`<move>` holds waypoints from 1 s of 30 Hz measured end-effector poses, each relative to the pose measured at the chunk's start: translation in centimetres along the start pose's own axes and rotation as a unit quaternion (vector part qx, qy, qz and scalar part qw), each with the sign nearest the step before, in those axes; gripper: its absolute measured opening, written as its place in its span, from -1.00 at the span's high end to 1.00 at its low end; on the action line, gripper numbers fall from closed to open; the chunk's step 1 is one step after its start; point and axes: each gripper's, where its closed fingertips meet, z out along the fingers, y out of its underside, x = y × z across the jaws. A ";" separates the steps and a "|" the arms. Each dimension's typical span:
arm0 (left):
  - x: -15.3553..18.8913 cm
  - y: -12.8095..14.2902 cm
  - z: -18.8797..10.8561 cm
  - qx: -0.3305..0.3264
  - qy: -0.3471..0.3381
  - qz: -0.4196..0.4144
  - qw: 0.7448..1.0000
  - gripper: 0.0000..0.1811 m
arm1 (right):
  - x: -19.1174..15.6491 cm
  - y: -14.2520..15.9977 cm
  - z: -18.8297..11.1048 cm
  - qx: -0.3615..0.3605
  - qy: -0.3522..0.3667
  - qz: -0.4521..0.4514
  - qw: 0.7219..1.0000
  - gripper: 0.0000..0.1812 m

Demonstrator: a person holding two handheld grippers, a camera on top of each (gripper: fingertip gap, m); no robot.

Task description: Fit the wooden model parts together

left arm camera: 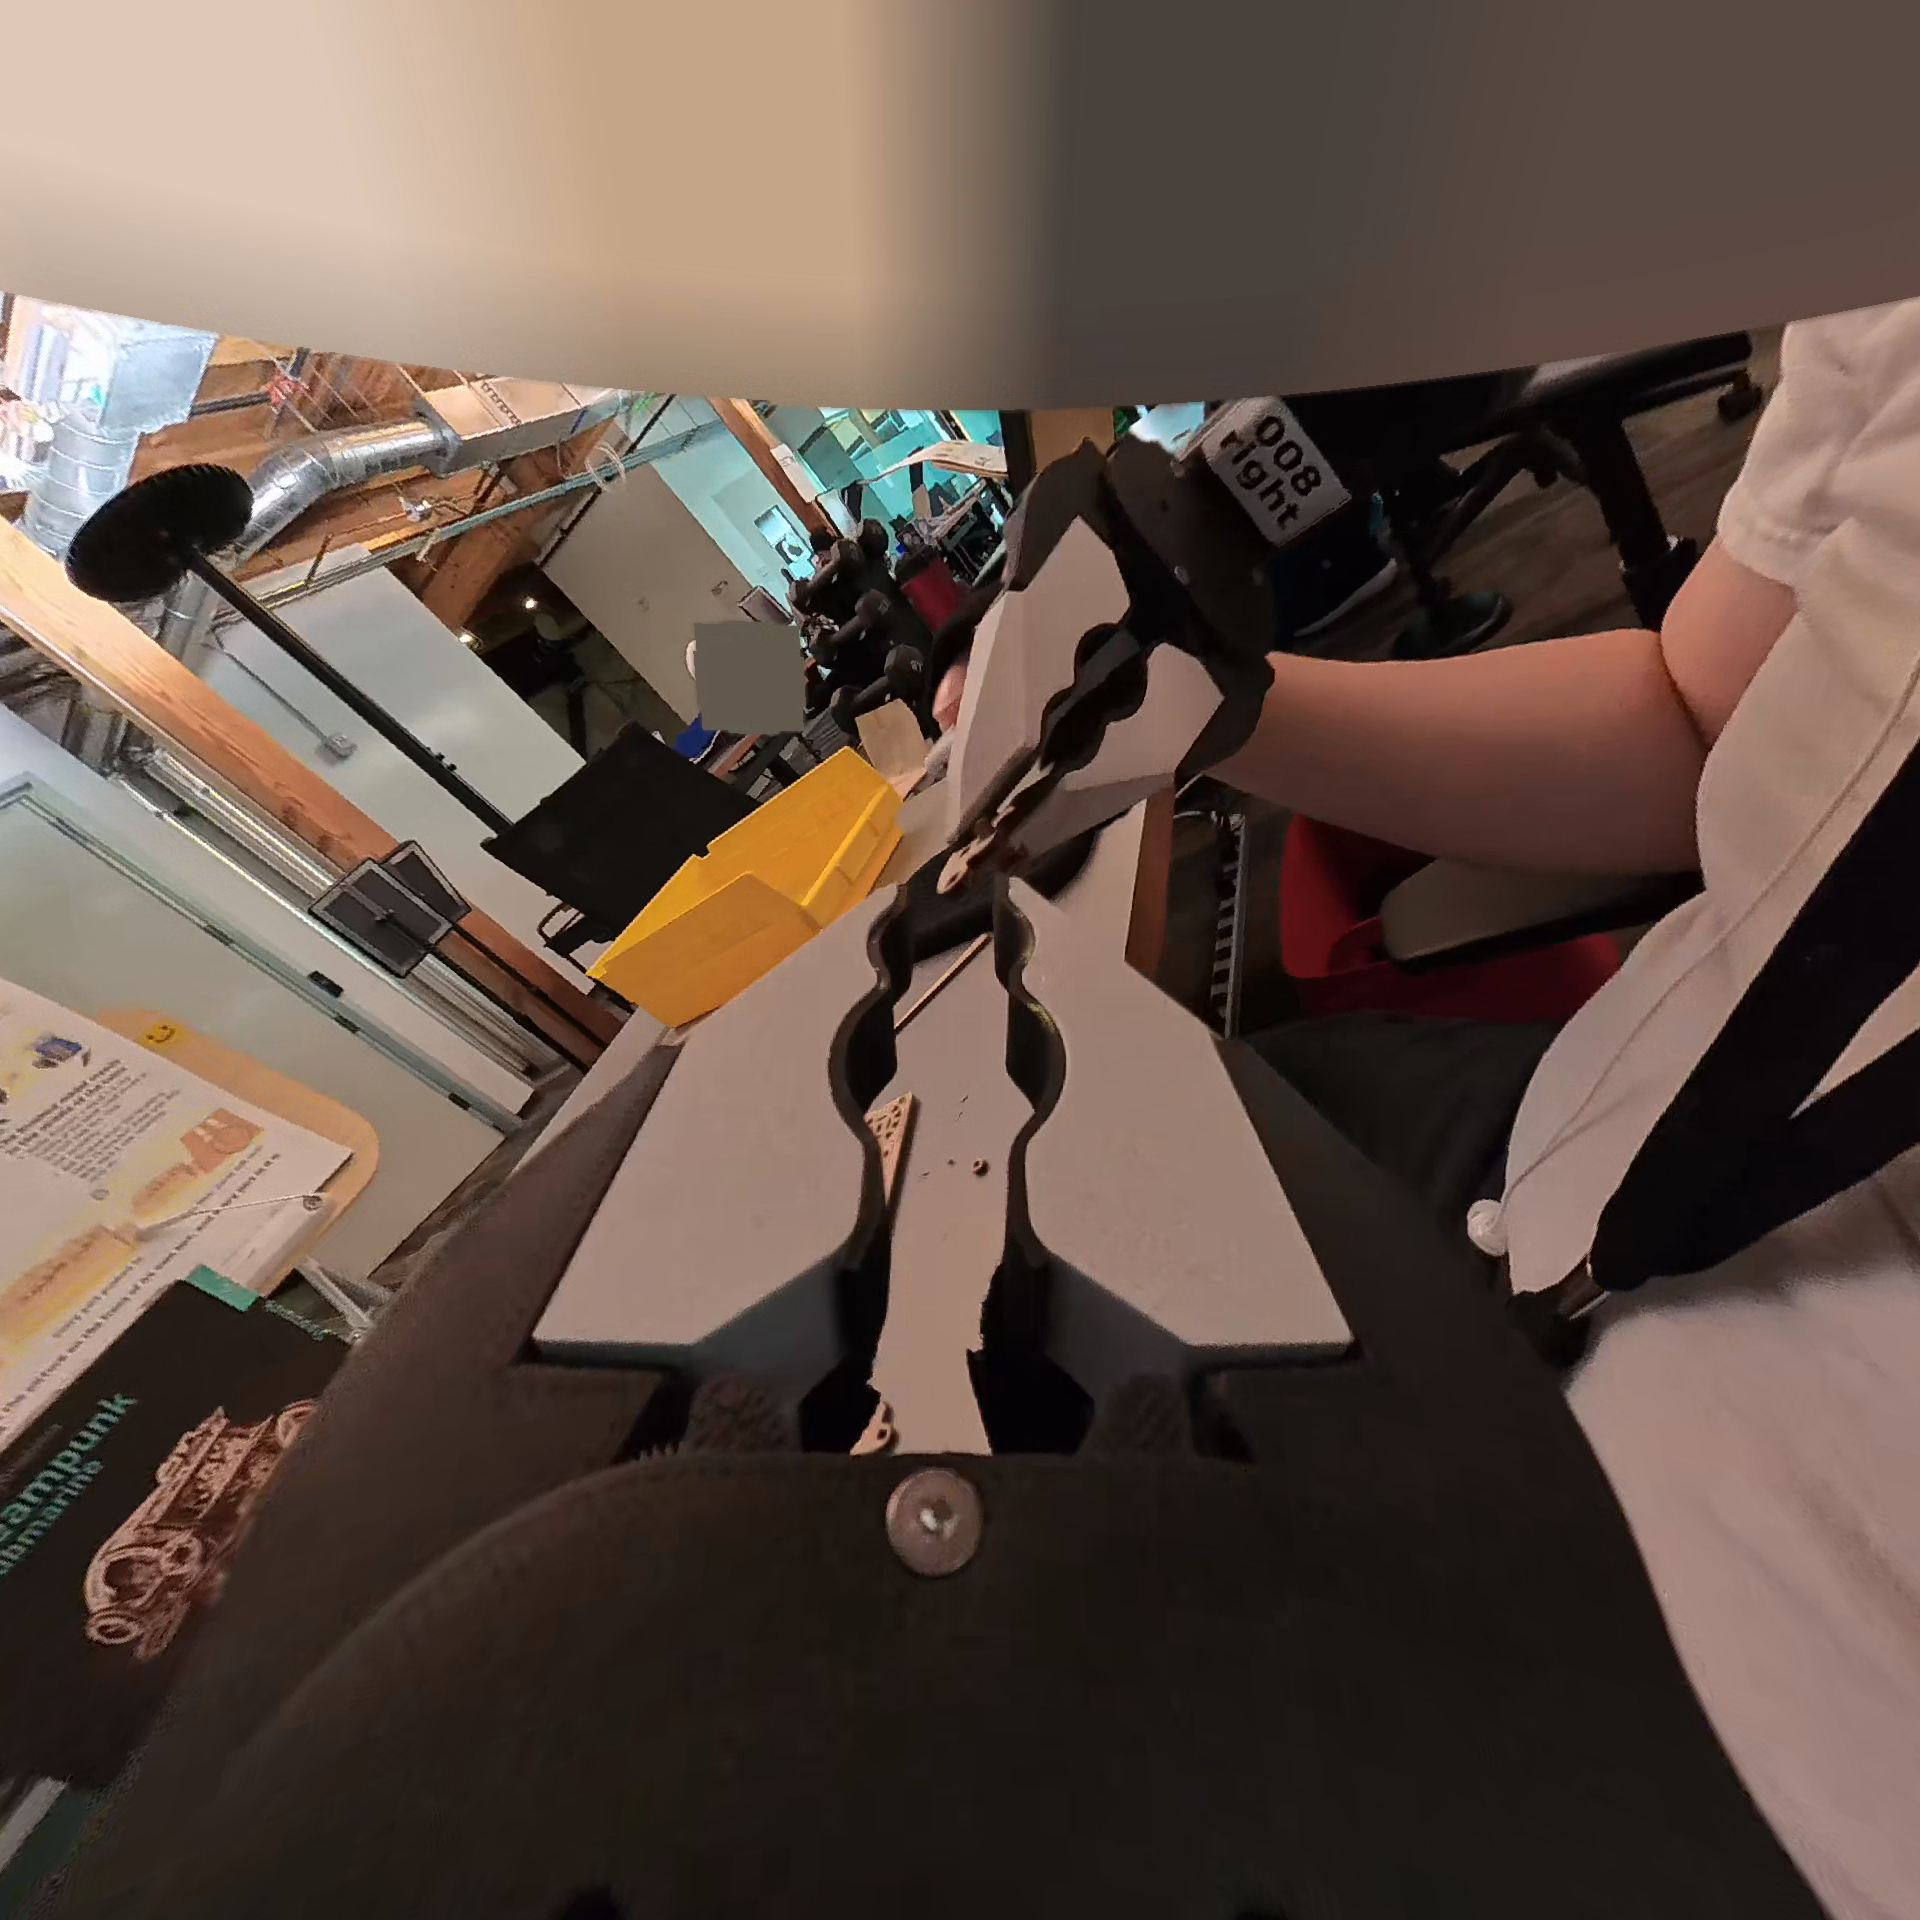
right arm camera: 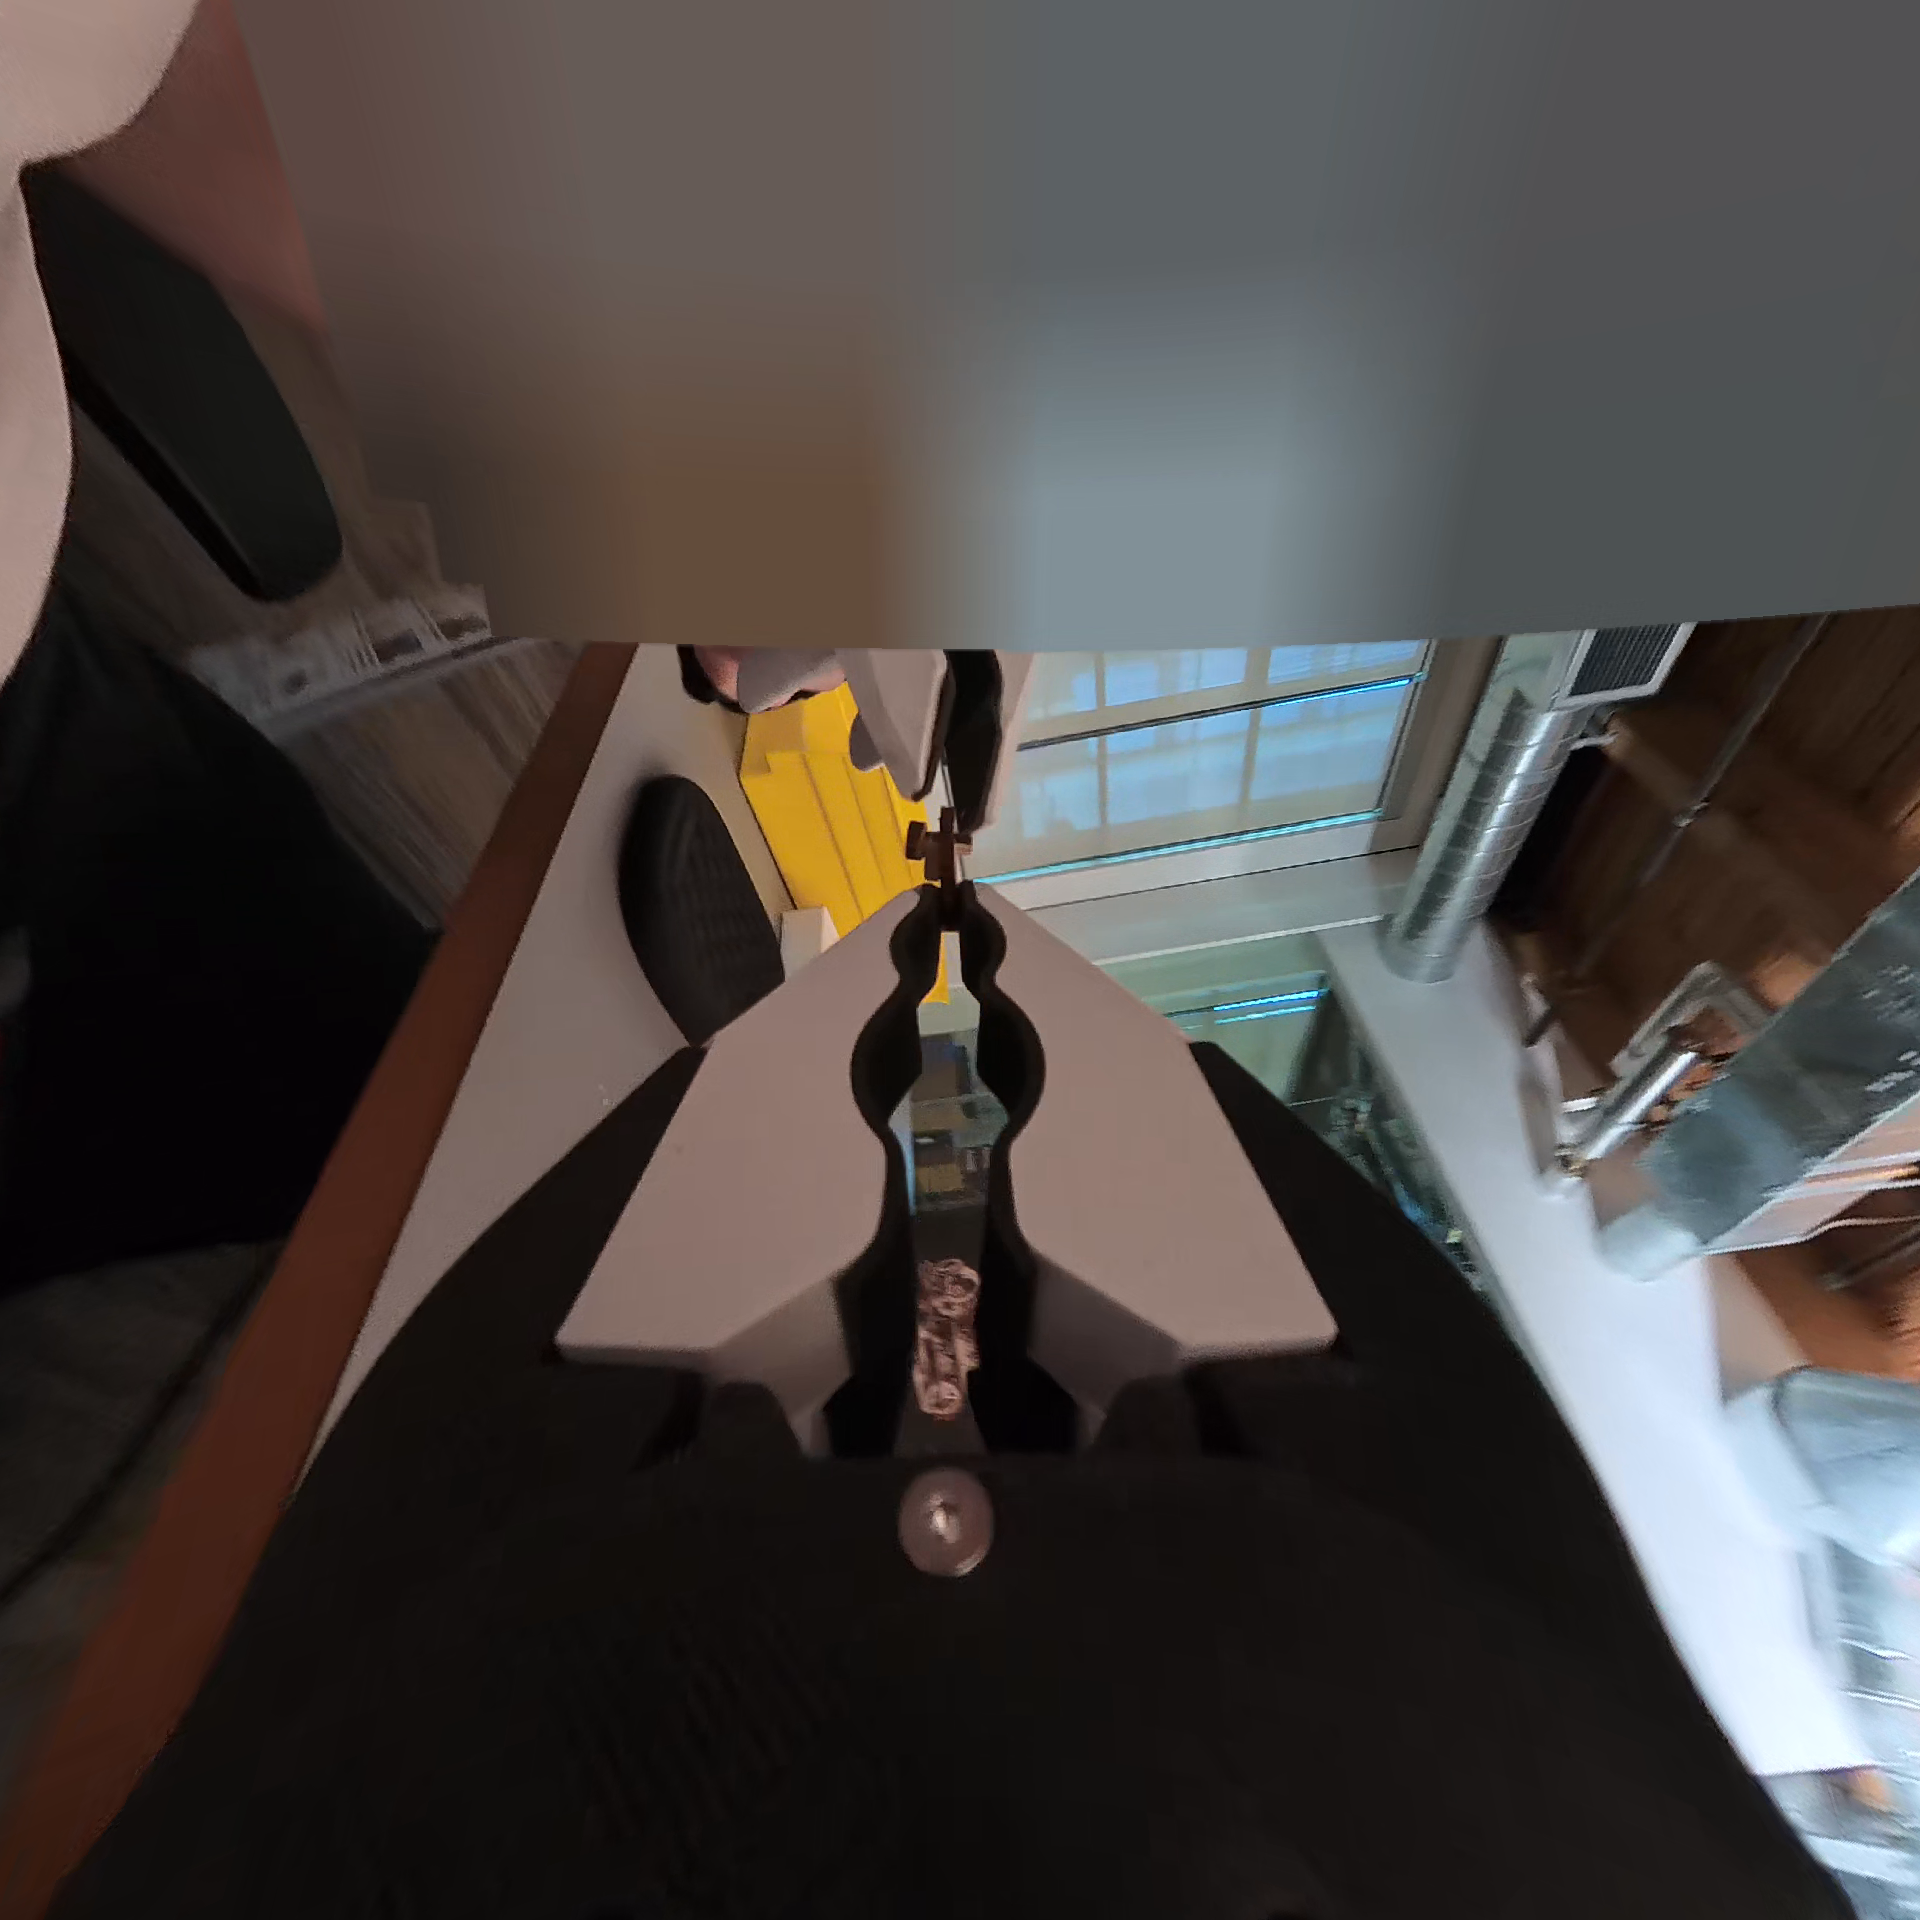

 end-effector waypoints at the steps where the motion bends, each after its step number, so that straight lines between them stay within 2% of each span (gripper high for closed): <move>1: 0.0 0.1 0.0 -0.004 -0.001 0.005 1.000 0.86 | -0.1 -0.1 0.1 -0.003 -0.001 -0.009 1.000 0.99; 5: 0.2 0.4 -0.1 -0.010 0.002 0.013 1.000 0.86 | -0.5 -0.2 0.4 -0.017 -0.008 -0.034 0.999 0.99; 10: 0.4 0.9 -0.1 -0.021 0.001 0.025 0.999 0.86 | -0.7 -0.1 0.6 -0.015 -0.012 -0.017 1.000 0.99; 12: 0.3 1.2 -0.1 -0.025 -0.001 0.023 0.999 0.86 | -1.0 0.3 0.8 -0.006 -0.025 0.035 0.999 0.99; 15: 0.2 1.7 -0.1 -0.027 -0.003 0.012 1.000 0.87 | -1.7 1.2 1.0 0.018 -0.060 0.188 0.980 0.99; 19: -0.5 2.8 -0.3 -0.035 -0.011 -0.027 0.999 0.91 | -2.4 2.1 1.2 0.052 -0.117 0.375 0.918 0.99; 23: -0.7 3.8 -0.4 -0.034 0.003 -0.099 0.995 0.91 | -2.2 2.7 1.4 0.090 -0.173 0.572 0.797 1.00; 26: -1.5 4.9 -0.4 -0.041 -0.006 -0.166 0.985 0.91 | -1.8 3.3 1.5 0.118 -0.188 0.665 0.713 1.00; 30: -1.8 7.1 -0.1 -0.073 -0.010 -0.254 0.964 0.91 | -3.3 5.3 2.3 0.070 -0.192 0.718 0.665 1.00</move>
